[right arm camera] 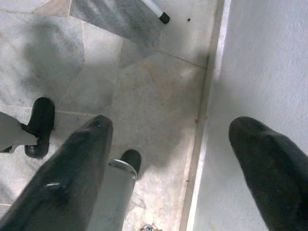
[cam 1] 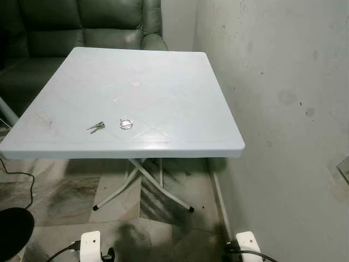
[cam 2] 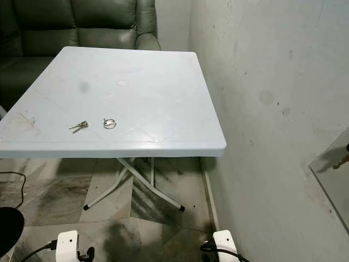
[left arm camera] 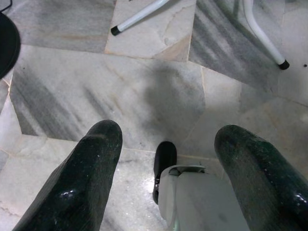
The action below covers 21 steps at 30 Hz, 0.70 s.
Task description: Hang keys on a hook
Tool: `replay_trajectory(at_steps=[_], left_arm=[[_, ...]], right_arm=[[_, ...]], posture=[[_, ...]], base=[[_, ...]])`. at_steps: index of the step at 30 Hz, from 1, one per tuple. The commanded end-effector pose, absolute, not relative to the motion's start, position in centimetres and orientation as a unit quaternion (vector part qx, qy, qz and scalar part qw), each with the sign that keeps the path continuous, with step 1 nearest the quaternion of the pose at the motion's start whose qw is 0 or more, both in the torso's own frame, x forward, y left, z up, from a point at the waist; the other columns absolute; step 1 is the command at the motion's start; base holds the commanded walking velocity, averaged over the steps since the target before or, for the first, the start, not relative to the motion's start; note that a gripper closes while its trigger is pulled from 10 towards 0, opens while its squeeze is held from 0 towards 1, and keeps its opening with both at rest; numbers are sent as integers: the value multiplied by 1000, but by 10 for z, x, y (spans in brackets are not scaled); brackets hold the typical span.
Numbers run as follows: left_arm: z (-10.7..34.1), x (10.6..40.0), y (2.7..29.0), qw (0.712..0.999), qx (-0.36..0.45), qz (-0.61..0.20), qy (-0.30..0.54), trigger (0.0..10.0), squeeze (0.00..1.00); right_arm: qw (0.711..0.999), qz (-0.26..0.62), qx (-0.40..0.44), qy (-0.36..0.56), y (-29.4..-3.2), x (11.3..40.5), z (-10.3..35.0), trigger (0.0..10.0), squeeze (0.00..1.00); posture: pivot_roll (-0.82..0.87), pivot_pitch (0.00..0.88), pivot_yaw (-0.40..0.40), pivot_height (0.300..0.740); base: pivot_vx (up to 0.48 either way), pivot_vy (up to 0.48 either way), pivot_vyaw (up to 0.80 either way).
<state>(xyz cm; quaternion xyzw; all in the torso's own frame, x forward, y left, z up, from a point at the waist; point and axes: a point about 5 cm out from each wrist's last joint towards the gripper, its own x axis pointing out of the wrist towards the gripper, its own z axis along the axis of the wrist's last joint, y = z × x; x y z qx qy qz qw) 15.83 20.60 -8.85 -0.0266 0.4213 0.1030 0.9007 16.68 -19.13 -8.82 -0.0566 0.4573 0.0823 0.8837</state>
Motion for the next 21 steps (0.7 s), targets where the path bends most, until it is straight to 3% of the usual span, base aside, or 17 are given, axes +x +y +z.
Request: replay_trajectory(at_steps=[1,15,16,21], left_arm=[[-87,160,207,902,-22,106,417,10000,0],[-87,161,205,904,-24,108,413,10000,0],[-87,162,205,905,-23,107,412,10000,0],[-86,163,205,906,-23,106,409,10000,0]], right_arm=[[886,82,-69,451,-194,171,-86,10000,1000],[883,84,-71,457,-193,169,-87,10000,1000],[883,83,-70,456,-193,169,-87,10000,0],[878,99,-96,458,-192,167,-88,10000,0]], posture=[[-53,0,-47,740],[-51,0,-49,740],[-53,0,-50,740],[-54,0,-49,740]], base=[[0,0,0],[0,0,0],[0,0,0],[0,0,320]])
